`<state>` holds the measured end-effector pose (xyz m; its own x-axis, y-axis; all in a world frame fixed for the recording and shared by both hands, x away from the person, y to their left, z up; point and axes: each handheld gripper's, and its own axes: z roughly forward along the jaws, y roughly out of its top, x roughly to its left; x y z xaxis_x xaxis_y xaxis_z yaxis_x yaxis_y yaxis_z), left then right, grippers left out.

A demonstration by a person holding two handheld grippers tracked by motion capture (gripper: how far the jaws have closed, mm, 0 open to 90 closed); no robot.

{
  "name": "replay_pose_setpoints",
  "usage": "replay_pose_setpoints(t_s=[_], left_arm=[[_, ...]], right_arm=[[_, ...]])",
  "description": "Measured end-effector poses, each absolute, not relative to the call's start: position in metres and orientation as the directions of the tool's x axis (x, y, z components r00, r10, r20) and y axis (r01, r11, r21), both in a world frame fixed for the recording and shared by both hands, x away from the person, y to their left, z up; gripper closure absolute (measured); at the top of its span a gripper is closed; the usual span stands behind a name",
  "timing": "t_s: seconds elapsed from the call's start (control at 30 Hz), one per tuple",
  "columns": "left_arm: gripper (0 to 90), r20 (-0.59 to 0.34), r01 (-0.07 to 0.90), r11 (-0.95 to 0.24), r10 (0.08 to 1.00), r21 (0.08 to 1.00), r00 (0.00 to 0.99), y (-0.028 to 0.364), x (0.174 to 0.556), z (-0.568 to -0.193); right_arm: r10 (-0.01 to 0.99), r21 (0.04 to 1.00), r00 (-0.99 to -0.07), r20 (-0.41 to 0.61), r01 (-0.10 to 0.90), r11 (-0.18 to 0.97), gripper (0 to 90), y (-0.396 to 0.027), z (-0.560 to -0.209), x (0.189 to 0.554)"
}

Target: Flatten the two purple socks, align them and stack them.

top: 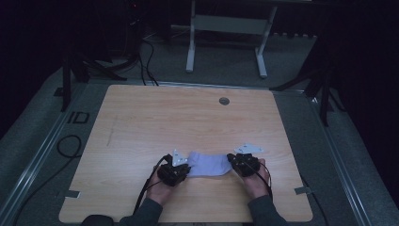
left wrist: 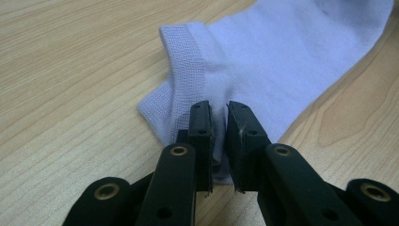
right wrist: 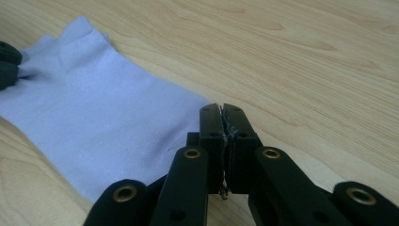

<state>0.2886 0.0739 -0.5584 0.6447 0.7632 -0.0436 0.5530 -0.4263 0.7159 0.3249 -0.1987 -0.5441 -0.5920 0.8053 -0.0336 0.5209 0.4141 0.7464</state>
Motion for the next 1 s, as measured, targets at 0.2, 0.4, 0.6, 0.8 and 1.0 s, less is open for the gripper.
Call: replay_pose_setpoints(t_s=[0.2,0.4,0.6,0.8,1.0], left_arm=[[80.0,-0.055,0.547,-0.409,0.763,0.731,0.644,0.076,0.288,-0.556],[80.1,-0.025,0.531,-0.378,0.797,0.759,0.604,0.090,0.292,-0.547],[80.5,-0.026,0.563,-0.334,0.844,0.756,0.535,0.107,0.299,-0.544],[78.9,-0.044,0.562,-0.303,0.853,0.769,0.520,0.113,0.300,-0.541],[76.7,-0.049,0.548,-0.305,0.842,0.779,0.537,0.112,0.299,-0.540]], right_arm=[[0.805,0.711,-0.591,-0.041,0.549,0.440,86.8,-0.197,-0.556,0.328],[0.806,0.708,-0.591,-0.042,0.551,0.441,86.5,-0.198,-0.557,0.329],[0.807,0.708,-0.590,-0.039,0.554,0.439,86.3,-0.198,-0.557,0.329],[0.807,0.713,-0.590,-0.030,0.554,0.431,78.8,-0.199,-0.557,0.328],[0.816,0.762,-0.577,0.028,0.541,0.356,63.6,-0.208,-0.546,0.325]])
